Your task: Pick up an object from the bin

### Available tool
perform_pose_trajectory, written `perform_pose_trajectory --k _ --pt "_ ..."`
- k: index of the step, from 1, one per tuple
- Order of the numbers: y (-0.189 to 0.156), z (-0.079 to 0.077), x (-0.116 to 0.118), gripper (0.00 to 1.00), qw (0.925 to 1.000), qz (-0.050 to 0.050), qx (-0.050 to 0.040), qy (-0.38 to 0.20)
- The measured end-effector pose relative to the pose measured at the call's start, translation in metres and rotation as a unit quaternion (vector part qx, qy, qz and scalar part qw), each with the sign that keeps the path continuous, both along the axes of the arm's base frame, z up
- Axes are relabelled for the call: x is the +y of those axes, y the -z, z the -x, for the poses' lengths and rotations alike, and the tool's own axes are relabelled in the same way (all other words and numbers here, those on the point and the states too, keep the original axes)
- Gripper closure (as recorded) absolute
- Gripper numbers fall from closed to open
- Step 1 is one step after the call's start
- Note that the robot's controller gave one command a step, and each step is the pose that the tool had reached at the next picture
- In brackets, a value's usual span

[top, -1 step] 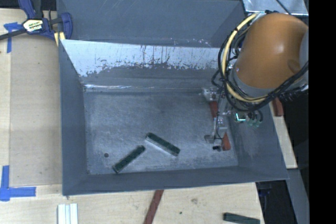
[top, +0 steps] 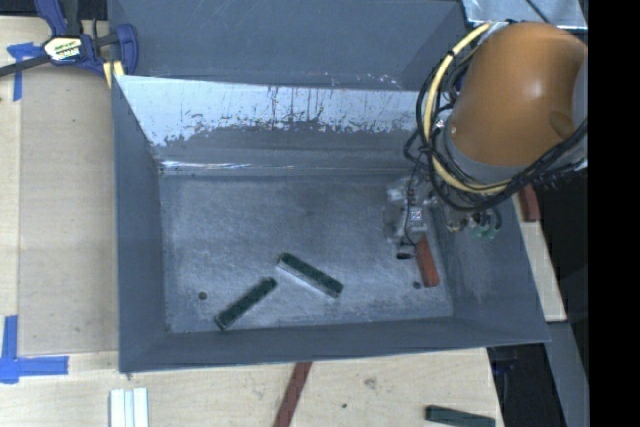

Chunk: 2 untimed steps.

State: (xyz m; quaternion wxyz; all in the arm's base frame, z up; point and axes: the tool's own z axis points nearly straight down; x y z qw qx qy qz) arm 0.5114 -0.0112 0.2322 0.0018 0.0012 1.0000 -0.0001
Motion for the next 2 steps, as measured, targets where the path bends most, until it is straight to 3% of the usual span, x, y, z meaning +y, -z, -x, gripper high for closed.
perform_pose_trajectory --k 1,2 --pt "0.0 0.0 0.0 0.0 1.0 0.0 0.0 0.0" --pt "0.0 0.0 0.0 0.0 1.0 0.0 0.0 0.0"
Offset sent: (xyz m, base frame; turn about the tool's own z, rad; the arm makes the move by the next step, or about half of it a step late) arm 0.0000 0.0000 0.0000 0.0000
